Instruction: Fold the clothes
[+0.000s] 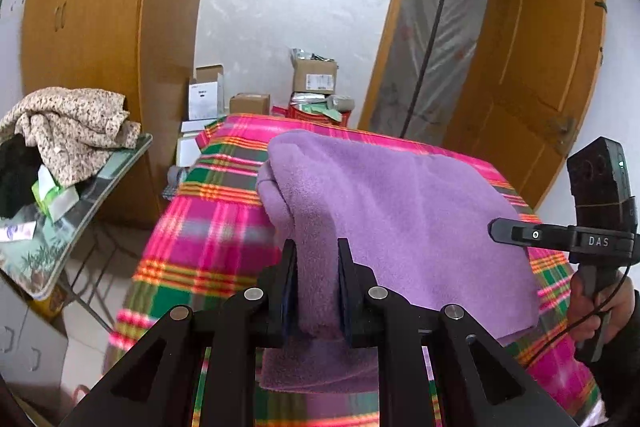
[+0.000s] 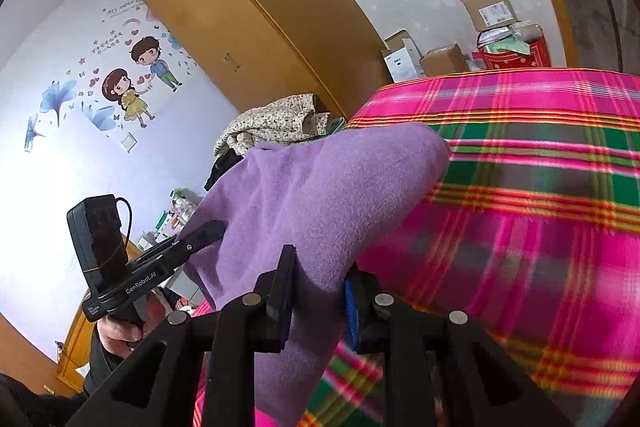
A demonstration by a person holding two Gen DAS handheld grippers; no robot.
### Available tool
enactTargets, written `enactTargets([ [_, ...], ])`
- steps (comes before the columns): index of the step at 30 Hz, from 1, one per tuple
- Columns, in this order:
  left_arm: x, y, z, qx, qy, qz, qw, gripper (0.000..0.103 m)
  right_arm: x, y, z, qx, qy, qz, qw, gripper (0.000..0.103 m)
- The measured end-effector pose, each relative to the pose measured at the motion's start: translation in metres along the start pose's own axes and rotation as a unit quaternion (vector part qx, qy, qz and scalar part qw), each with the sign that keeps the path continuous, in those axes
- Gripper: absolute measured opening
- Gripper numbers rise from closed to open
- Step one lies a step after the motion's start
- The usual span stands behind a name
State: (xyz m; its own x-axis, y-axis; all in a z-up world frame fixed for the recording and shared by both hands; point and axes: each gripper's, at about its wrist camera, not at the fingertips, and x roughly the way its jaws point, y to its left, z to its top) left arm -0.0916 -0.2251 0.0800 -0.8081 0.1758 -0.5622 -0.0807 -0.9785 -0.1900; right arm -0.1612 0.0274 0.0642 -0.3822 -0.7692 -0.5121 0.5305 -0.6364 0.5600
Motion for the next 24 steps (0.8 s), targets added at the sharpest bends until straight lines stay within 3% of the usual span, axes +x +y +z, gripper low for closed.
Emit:
enactTargets([
  [7,0.030,0.023,0.020,0.009,-0.002,0.011,0.9999,0.018,0.039,-0.020,0.023,0.005,0.007,0.004,1.000,0.022],
  [17,0.092,0.048,0.001,-0.005,0.041,0.000,0.9992,0.019,0.089,-0.074,0.017,0.045,0.046,-0.011,0.998,0.026],
  [24,0.082,0.053,-0.019,-0.008,0.057,0.015,0.9983,0.022,0.063,-0.069,0.007,0.026,0.028,-0.046,0.998,0.031],
])
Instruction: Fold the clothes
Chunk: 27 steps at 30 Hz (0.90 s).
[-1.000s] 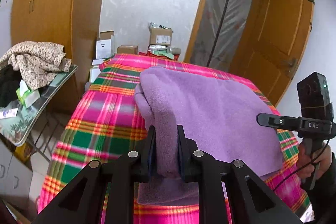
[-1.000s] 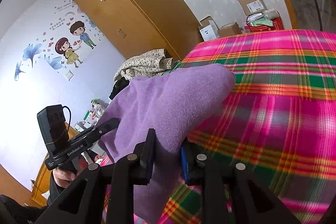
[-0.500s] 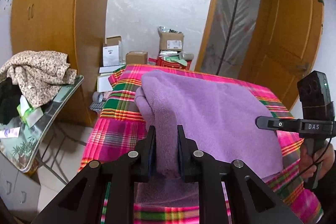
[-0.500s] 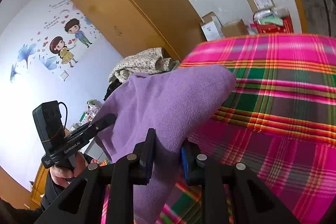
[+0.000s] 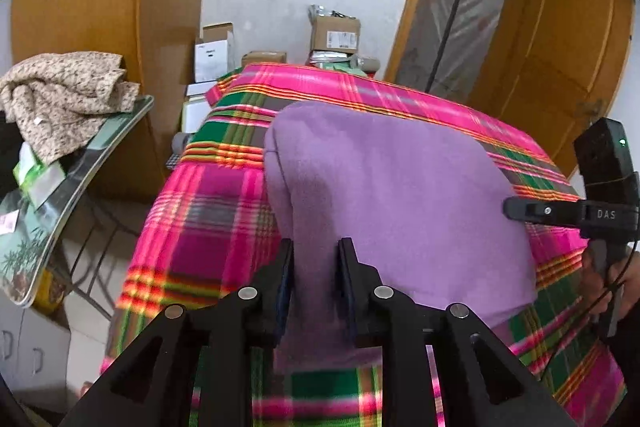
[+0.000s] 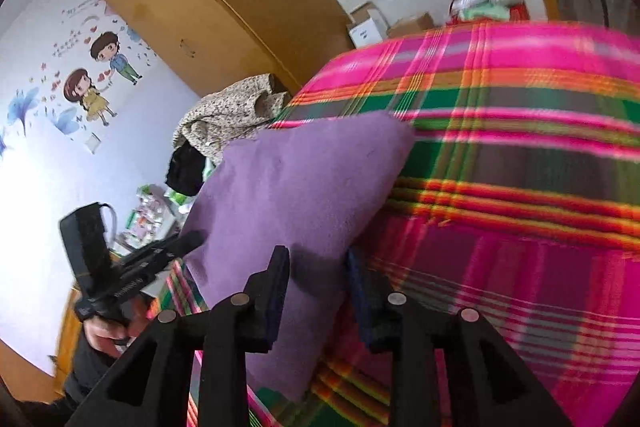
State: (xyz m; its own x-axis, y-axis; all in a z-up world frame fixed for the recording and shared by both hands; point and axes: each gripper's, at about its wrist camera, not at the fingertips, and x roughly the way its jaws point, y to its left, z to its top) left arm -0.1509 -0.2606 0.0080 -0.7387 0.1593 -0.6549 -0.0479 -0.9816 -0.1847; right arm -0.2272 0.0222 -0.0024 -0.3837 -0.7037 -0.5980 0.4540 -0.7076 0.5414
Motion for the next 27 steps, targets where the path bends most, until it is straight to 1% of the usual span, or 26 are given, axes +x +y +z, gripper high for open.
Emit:
enactTargets([
  [1,-0.009,-0.001,-0.001,-0.001,-0.009,0.004,0.9999,0.022,-0.006,0.003,-0.001,-0.007,-0.006,-0.008,1.000,0.031],
  [4,-0.033,-0.008,-0.003,-0.001,-0.037,0.012,0.9992,0.022,-0.019,0.017,-0.008,-0.025,-0.025,-0.010,0.999,0.031],
  [5,-0.039,-0.013,-0.003,-0.001,-0.045,0.007,0.9990,0.022,-0.018,0.023,-0.011,-0.033,-0.023,-0.008,0.999,0.031],
  [7,-0.041,-0.025,-0.005,0.012,-0.046,-0.003,0.9988,0.023,-0.016,0.034,-0.018,-0.051,-0.018,-0.005,0.998,0.031],
  [9,-0.033,-0.037,-0.008,0.034,-0.031,0.002,0.9990,0.023,-0.004,0.040,-0.028,-0.070,0.006,-0.022,0.997,0.030],
  [11,-0.015,-0.041,-0.017,0.044,-0.001,0.017,0.9989,0.023,0.011,0.039,-0.035,-0.078,0.034,-0.048,0.995,0.029],
  [12,-0.006,-0.043,-0.022,0.049,0.015,0.024,0.9984,0.023,0.012,0.036,-0.037,-0.074,0.037,-0.050,0.995,0.027],
  [14,-0.004,-0.039,-0.024,0.034,0.020,0.021,0.9990,0.023,0.012,0.030,-0.039,-0.066,0.042,-0.054,0.995,0.026],
  [15,-0.003,-0.036,-0.024,0.025,0.022,0.018,0.9993,0.023,0.009,0.028,-0.037,-0.064,0.041,-0.054,0.996,0.025],
  [17,-0.007,-0.037,-0.023,0.028,0.020,0.021,0.9992,0.023,0.001,0.029,-0.029,-0.069,0.024,-0.052,0.996,0.026],
  [20,-0.011,-0.037,-0.016,0.034,0.006,0.023,0.9992,0.023,-0.004,0.028,-0.012,-0.072,0.004,-0.055,0.996,0.026],
  [24,-0.008,-0.033,0.004,0.023,-0.004,0.025,0.9994,0.023,0.005,0.024,0.014,-0.076,-0.008,-0.071,0.995,0.026],
  [27,0.007,-0.029,0.028,0.018,-0.007,0.029,0.9994,0.023,0.017,0.018,0.036,-0.071,-0.016,-0.084,0.994,0.026],
])
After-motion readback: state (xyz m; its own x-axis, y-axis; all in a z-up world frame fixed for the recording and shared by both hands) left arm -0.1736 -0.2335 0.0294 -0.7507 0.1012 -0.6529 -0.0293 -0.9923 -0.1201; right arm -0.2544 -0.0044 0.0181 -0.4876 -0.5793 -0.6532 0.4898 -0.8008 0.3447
